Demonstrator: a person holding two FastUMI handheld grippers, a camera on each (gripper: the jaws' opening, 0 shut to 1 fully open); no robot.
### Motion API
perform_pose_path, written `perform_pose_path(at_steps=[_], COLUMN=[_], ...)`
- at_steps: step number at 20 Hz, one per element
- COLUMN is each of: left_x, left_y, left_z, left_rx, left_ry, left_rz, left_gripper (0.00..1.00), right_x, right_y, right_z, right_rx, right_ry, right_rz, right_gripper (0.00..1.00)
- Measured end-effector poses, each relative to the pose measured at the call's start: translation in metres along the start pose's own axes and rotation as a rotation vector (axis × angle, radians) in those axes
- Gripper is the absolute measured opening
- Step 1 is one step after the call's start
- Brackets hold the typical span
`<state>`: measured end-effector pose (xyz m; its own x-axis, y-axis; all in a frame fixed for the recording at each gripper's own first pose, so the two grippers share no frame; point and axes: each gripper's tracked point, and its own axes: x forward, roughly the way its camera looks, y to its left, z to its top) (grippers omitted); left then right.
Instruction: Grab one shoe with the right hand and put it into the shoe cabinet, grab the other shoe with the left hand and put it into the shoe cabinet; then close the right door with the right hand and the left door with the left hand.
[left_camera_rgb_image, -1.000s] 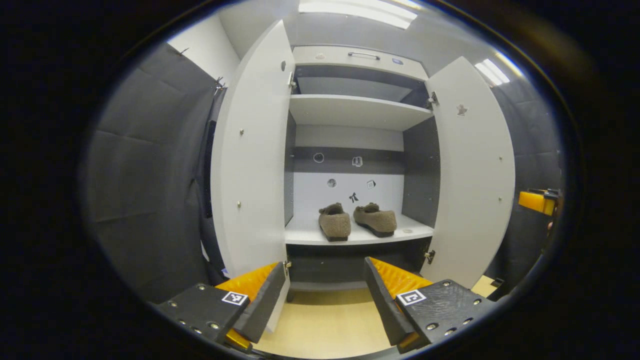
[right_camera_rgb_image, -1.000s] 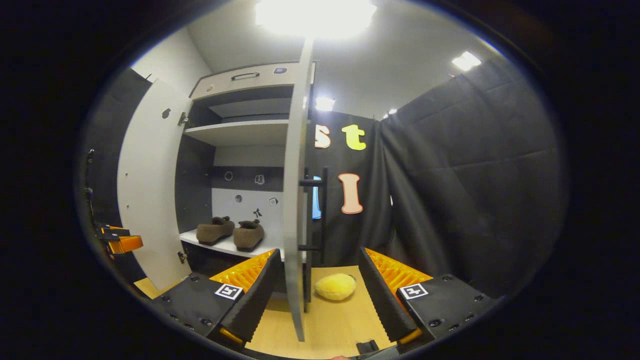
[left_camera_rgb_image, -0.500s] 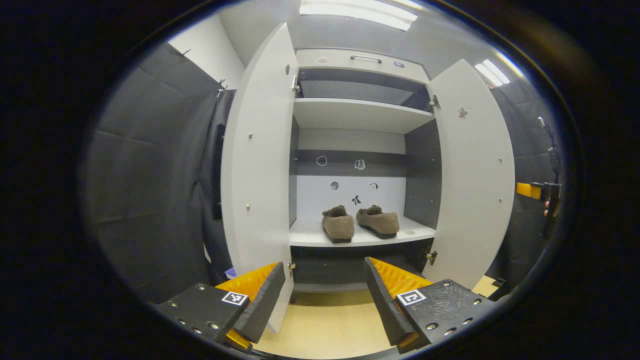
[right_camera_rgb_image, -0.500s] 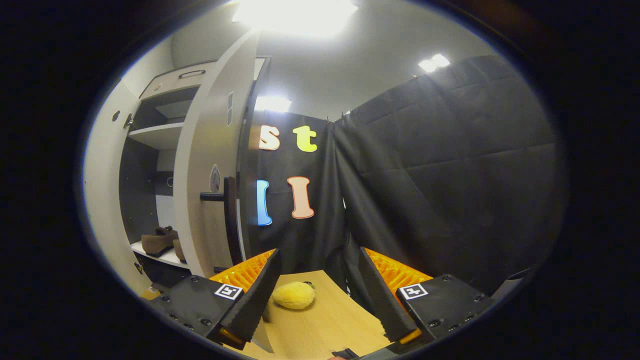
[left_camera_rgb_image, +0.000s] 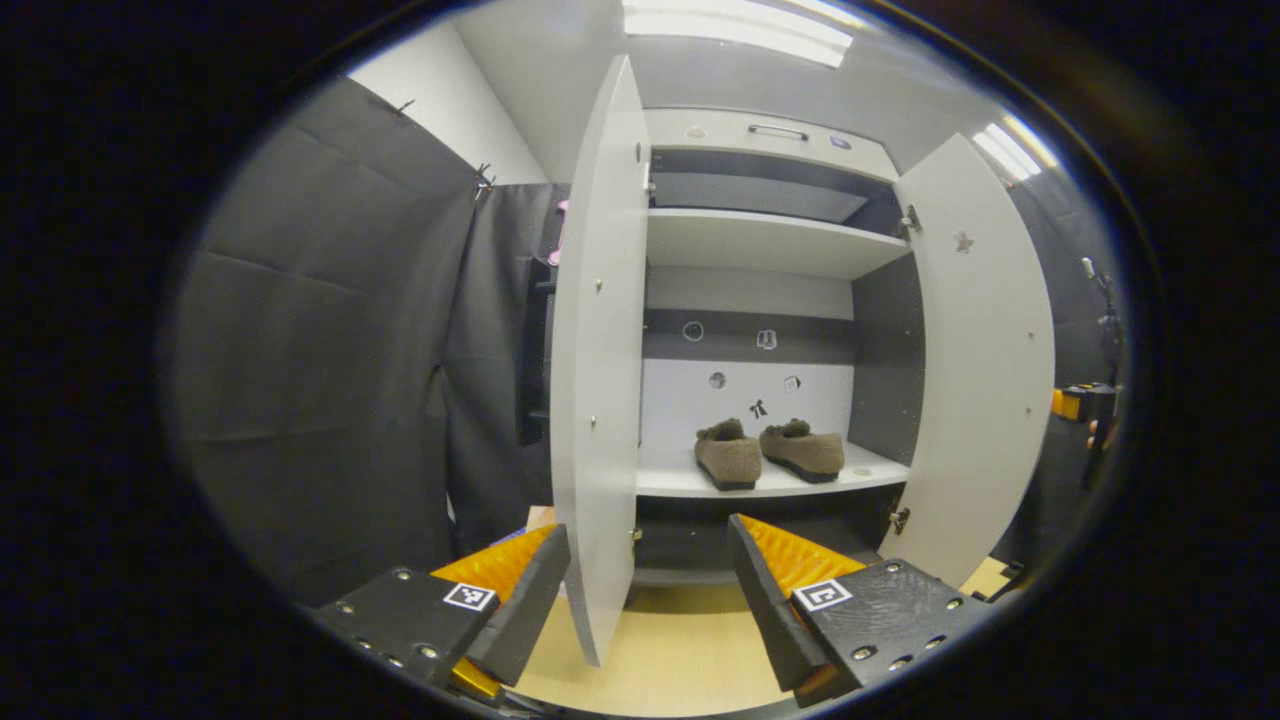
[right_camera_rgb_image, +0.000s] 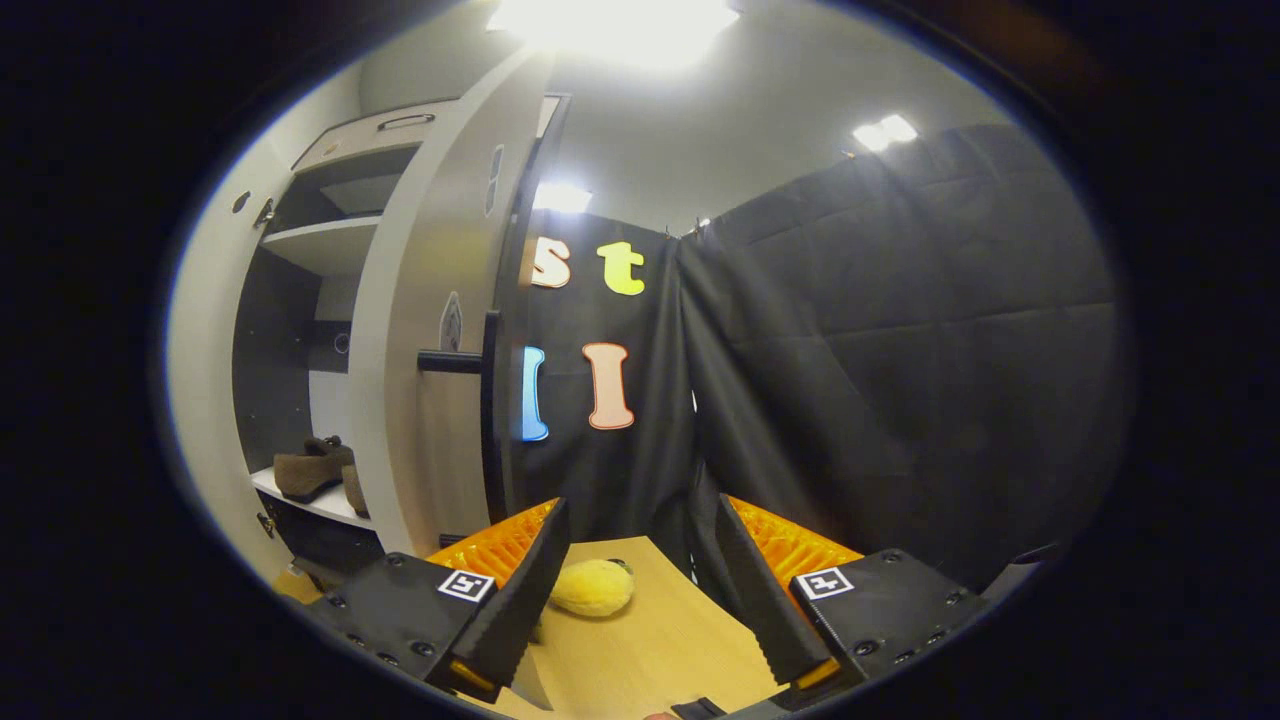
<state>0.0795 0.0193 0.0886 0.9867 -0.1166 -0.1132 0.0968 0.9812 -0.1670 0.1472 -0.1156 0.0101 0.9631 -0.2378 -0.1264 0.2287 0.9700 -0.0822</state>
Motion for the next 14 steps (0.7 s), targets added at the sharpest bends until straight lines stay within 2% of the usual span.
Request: perform_pose_path(at_steps=[1, 2, 4, 5, 6, 7, 9, 10, 11, 13, 14], left_x=[0.001, 0.001, 0.003, 0.005, 0.006, 0.008, 0.008, 0.007, 0.006, 0.002, -0.001], left_y=[0.002, 0.004, 0.003, 0.001, 0.001, 0.000, -0.001, 0.000, 0.003, 0.009, 0.013], left_z=[-0.002, -0.003, -0.004, -0.005, -0.007, -0.007, -0.009, -0.009, -0.009, -0.009, -0.009], left_rx=[-0.004, -0.010, -0.024, -0.032, -0.037, -0.040, -0.038, -0.034, -0.033, -0.040, -0.042], left_ry=[0.005, 0.007, 0.005, 0.005, 0.008, 0.010, 0.010, 0.008, 0.008, 0.008, 0.006], left_rz=[0.004, 0.006, 0.000, -0.005, -0.008, -0.009, -0.014, -0.013, -0.009, 0.003, 0.010], left_gripper=[0.92, 0.95, 0.95, 0.92, 0.95, 0.95, 0.95, 0.92, 0.95, 0.92, 0.95], right_x=[-0.002, -0.004, -0.007, -0.010, -0.013, -0.016, -0.019, -0.019, -0.019, -0.019, -0.017], right_y=[0.002, 0.006, 0.018, 0.027, 0.038, 0.051, 0.073, 0.081, 0.089, 0.103, 0.108], right_z=[0.000, 0.001, 0.000, 0.001, 0.001, 0.002, 0.002, 0.003, 0.003, 0.002, 0.002], right_rx=[0.001, 0.007, 0.023, 0.027, 0.028, 0.029, 0.034, 0.038, 0.041, 0.046, 0.051], right_ry=[0.001, 0.003, 0.001, -0.003, -0.007, -0.010, -0.011, -0.013, -0.014, -0.009, -0.007], right_rz=[0.002, 0.011, 0.041, 0.064, 0.094, 0.126, 0.178, 0.195, 0.212, 0.238, 0.252], right_gripper=[0.94, 0.94, 0.94, 0.94, 0.90, 0.93, 0.90, 0.91, 0.94, 0.94, 0.94])
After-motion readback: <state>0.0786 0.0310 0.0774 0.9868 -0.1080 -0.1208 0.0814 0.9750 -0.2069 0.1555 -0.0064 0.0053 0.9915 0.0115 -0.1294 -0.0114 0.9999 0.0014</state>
